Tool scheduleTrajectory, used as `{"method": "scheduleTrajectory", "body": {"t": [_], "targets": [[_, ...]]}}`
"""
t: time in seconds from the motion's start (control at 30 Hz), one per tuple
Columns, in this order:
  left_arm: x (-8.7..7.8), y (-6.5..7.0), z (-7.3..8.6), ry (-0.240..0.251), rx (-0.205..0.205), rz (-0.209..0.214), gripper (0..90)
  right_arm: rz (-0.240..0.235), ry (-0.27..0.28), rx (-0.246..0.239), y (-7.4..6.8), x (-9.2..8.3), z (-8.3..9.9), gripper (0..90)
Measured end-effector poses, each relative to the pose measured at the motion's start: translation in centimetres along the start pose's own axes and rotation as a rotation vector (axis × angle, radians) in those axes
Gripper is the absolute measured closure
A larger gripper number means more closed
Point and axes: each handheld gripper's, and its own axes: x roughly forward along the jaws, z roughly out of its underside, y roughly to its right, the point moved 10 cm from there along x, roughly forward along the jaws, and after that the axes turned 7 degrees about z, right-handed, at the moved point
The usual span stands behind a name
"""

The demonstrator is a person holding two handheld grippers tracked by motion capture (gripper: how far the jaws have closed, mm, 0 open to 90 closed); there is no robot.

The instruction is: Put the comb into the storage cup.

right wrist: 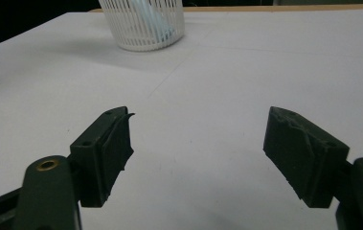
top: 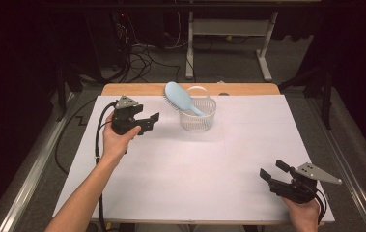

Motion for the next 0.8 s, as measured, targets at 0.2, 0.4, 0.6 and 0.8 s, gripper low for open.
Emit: {"method": "scheduleTrajectory", "body": {"t": [0.2, 0.4, 0.6, 0.8], "targets": [[-0.3, -0.1, 0.3, 0.003, -0.003, 0.0, 30.0, 0.0, 0.002, 0.001, 0.0, 0.0, 0.0, 25.1], [-0.7, -0.1, 0.5, 0.009, -0.007, 0.001, 30.0, 0.002, -0.003, -0.002, -0.1, 0.1, 0.0, 25.3], [-1.0, -0.1, 0.8, 0.013, -0.012, 0.0, 30.0, 0.002, -0.002, -0.002, -0.1, 0.0, 0.0, 25.3], [-1.2, -0.2, 1.0, 0.017, -0.015, -0.001, 30.0, 0.001, -0.002, -0.003, -0.1, 0.1, 0.0, 25.3]]}}
